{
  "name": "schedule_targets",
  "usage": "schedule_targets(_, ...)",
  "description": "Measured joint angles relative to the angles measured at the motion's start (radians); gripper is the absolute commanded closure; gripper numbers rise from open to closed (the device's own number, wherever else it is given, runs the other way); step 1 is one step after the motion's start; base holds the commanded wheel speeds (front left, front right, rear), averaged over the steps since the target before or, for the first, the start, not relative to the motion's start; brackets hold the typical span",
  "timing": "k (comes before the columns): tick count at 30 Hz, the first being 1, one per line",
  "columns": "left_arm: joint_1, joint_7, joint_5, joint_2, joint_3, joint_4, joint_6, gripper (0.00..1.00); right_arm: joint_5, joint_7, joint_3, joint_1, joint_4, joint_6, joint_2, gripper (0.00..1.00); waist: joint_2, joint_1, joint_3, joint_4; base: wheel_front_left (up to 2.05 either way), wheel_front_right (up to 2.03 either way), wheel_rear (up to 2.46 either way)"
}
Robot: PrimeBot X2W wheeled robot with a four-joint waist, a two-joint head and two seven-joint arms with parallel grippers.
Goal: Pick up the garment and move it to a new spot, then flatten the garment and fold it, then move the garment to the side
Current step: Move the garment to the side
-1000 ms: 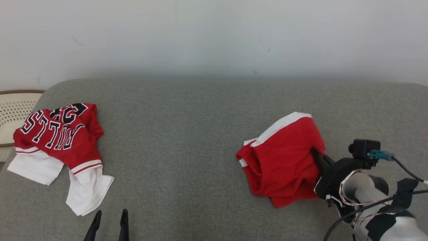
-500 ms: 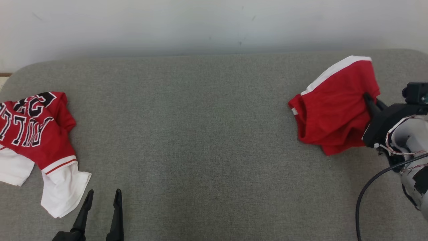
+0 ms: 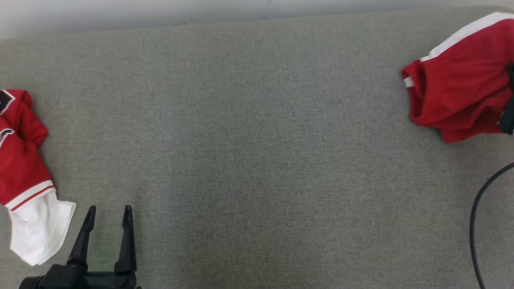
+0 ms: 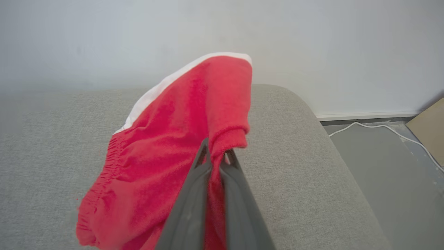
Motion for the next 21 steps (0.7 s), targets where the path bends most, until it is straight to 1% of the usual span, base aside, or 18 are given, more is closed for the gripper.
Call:
schedule_targets(10,-0.003,0.0,0.005,0.021,0.014,-0.046,0.007,0.0,-0.022,-0.003,0.027,-0.105,0.048,0.0,-0.093,1.0,0.0,0.0,0.073,-0.01,0.0,0.0,0.0)
schedule_targets(20,-0.015,0.0,0.005,0.03,0.015,-0.056,0.012,0.0,-0.031,-0.013,0.055,-0.136,0.083,0.0,-0.095,1.0,0.0,0.0,0.117,-0.012,0.0,0.0,0.0)
schedule_targets(21,-0.015,0.0,0.005,0.031,0.014,-0.055,0.012,0.0,-0.035,-0.013,0.06,-0.137,0.092,0.0,-0.094,0.77,0.0,-0.0001,0.118,-0.011,0.0,0.0,0.0)
